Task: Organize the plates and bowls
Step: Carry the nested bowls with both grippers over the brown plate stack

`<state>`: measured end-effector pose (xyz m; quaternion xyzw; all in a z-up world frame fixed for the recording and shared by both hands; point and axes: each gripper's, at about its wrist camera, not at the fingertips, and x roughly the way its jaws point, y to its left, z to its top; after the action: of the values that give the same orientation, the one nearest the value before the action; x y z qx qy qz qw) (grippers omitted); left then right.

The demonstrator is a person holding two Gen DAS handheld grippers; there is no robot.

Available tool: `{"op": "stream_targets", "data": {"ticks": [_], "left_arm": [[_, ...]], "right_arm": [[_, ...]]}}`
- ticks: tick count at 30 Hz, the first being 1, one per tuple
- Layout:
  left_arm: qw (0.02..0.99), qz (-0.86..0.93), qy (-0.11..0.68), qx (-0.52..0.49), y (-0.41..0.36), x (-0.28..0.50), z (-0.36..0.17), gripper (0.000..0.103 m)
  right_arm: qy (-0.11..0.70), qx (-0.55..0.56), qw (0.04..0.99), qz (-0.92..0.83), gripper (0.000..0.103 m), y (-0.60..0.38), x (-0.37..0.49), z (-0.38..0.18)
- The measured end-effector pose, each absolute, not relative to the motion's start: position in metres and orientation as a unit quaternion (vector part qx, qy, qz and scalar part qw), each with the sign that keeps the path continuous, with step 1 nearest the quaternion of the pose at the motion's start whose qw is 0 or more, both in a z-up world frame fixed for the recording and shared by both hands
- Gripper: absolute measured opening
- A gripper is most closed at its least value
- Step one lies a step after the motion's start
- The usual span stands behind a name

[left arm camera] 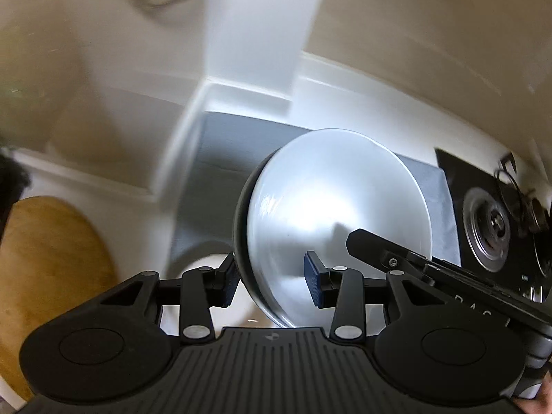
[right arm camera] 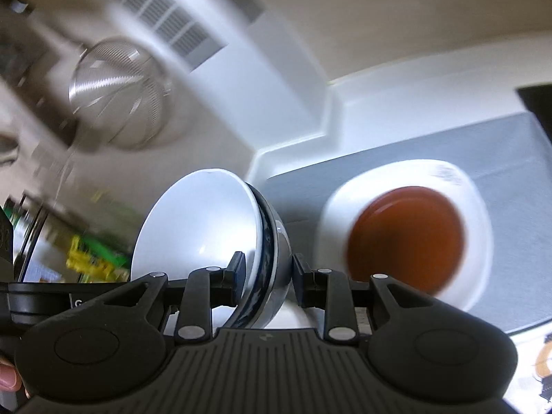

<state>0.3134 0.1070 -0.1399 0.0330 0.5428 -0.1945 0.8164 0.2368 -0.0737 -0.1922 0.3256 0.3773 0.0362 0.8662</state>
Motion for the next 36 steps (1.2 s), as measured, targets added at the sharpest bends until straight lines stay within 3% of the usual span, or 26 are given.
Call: {"op": "stream_targets", "data": {"ticks": [10,36], "left_arm": [[0.801,-0.178,0.572,-0.017,0.179,0.321,-0.155,0.043],[0.732,-0.203,0.650,0.002,0.187,0.334,-0.264,0.038]], "right_arm": [[0.427,0.245,0.866,0.082,0.033,-0.009,0.253,-0.187],[0.525,0.095,0.845,0.043,0.030,0.039,0.255,-0.263]]}}
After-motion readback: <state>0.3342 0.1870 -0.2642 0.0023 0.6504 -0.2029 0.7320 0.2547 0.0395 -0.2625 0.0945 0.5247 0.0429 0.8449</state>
